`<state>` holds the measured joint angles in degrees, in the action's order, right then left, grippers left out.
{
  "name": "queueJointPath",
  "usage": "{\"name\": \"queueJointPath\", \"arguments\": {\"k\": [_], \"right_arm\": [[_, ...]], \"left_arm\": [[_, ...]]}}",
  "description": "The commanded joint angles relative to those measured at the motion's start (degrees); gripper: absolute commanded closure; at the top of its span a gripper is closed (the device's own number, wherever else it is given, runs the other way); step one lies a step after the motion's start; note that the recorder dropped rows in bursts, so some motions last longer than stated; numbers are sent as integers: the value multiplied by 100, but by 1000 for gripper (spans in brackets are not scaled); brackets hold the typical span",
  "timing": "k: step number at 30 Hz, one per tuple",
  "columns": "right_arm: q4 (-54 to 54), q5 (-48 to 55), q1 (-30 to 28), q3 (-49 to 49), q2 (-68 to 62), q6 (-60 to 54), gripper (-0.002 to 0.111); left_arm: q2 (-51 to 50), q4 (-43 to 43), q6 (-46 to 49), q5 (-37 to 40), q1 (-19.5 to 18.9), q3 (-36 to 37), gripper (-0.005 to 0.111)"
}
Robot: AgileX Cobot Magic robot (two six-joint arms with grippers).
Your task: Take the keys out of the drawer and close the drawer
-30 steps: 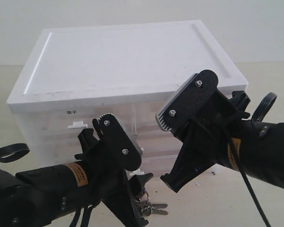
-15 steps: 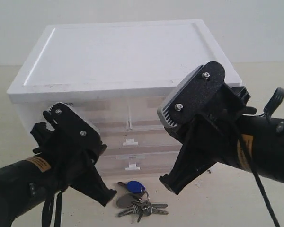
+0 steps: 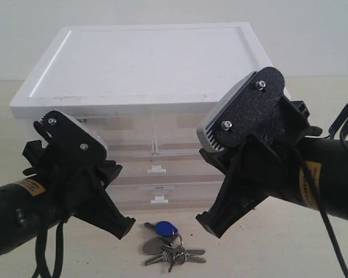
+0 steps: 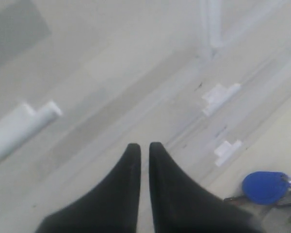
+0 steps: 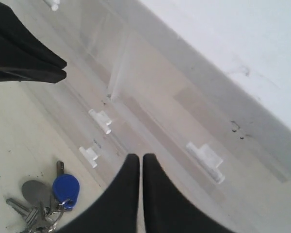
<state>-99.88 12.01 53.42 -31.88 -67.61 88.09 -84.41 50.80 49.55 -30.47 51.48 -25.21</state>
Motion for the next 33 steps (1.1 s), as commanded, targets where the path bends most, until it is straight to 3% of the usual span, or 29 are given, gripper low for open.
{"name": "queueJointPath", "arguments": {"k": [1,12,23,26,33], "right_arm": [[-7,3,-23,-12,315,-21,109],[-7,-34,-23,511,2396,160,109],[-7,29,-23,1548,5580,561,109],[-7,-20,-23,1754,6171,623,109],[-7,16,-23,1819,6544,633,109]], "left_arm": [[843,-112,19,499,-13,10,102],[4157,-507,-31,1048,60,679,102],[7899,-561,-31,2030,60,1228,102],[8441,-561,-31,2281,60,1350,102],[8441,-561,-31,2426,60,1372,102]]}}
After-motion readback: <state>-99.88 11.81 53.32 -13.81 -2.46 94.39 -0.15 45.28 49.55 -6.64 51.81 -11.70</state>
